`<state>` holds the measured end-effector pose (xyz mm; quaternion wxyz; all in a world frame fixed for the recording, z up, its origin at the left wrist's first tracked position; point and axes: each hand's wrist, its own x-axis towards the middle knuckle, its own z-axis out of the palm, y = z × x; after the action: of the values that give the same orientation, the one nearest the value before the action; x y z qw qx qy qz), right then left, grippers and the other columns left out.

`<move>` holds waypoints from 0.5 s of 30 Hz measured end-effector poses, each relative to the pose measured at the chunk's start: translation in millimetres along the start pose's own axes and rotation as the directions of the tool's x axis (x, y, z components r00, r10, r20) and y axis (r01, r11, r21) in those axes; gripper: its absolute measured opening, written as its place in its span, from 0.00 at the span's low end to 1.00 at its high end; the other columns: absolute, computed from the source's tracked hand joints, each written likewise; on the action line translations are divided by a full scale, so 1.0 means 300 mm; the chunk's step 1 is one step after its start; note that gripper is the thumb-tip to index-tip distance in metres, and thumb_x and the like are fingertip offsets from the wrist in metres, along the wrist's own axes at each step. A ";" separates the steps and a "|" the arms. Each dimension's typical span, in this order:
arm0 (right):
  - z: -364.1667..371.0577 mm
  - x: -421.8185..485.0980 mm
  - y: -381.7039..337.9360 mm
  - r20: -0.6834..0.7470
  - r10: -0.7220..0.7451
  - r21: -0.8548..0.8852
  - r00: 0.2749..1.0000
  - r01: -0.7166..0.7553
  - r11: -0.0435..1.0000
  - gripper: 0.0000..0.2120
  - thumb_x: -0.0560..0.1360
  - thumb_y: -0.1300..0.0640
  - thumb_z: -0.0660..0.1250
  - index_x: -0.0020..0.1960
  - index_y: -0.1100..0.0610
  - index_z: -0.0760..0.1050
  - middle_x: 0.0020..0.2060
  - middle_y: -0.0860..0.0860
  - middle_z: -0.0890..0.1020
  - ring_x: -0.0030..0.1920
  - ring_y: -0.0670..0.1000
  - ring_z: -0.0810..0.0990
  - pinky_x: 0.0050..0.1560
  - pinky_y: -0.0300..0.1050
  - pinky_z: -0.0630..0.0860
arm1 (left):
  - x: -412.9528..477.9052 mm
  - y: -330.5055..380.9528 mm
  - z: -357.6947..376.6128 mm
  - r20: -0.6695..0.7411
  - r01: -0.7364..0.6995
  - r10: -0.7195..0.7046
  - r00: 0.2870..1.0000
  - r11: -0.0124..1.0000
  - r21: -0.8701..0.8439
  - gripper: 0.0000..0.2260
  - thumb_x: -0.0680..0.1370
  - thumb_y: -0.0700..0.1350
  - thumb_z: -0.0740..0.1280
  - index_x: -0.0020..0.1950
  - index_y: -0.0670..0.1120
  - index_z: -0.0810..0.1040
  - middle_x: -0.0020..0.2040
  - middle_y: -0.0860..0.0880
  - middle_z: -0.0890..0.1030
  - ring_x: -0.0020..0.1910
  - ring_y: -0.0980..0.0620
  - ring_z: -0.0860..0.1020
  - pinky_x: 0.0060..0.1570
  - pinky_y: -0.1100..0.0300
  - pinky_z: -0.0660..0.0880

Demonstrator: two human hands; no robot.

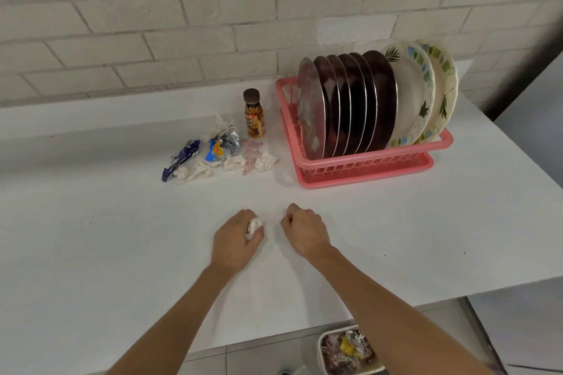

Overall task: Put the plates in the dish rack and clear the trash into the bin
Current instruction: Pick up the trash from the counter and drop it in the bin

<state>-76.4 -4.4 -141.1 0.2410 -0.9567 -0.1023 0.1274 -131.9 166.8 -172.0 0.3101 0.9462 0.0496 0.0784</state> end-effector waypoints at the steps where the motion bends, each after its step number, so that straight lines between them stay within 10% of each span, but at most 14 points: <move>1: -0.003 0.000 0.002 0.004 -0.002 0.019 1.000 0.002 1.000 0.10 0.78 0.53 0.57 0.46 0.58 0.73 0.40 0.54 0.81 0.40 0.59 0.77 0.39 0.49 0.72 | -0.043 0.028 0.007 -0.023 0.047 -0.050 0.998 0.992 -0.121 0.12 0.74 0.58 0.58 0.44 0.51 0.72 0.36 0.53 0.75 0.35 0.55 0.74 0.34 0.57 0.72; 5: -0.010 -0.026 0.020 0.016 -0.027 0.093 1.000 0.026 0.995 0.10 0.76 0.53 0.60 0.37 0.55 0.71 0.31 0.48 0.77 0.35 0.54 0.75 0.35 0.46 0.70 | -0.166 0.100 0.032 -0.054 0.166 -0.219 0.974 0.856 -0.490 0.08 0.72 0.53 0.60 0.43 0.50 0.74 0.34 0.50 0.76 0.33 0.51 0.74 0.35 0.55 0.71; 15: 0.020 -0.173 0.064 0.054 -0.120 0.089 0.991 0.115 0.989 0.13 0.69 0.46 0.58 0.37 0.54 0.75 0.30 0.47 0.78 0.34 0.50 0.74 0.34 0.42 0.65 | -0.171 0.121 0.028 0.101 0.287 -0.304 0.947 0.663 -0.691 0.07 0.69 0.39 0.61 0.41 0.48 0.76 0.39 0.51 0.79 0.37 0.54 0.75 0.36 0.56 0.74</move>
<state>-124.7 -31.8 -145.5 0.2859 -0.9335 -0.1601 0.1456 -179.0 125.6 -163.1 0.6515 0.7370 0.1725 0.0510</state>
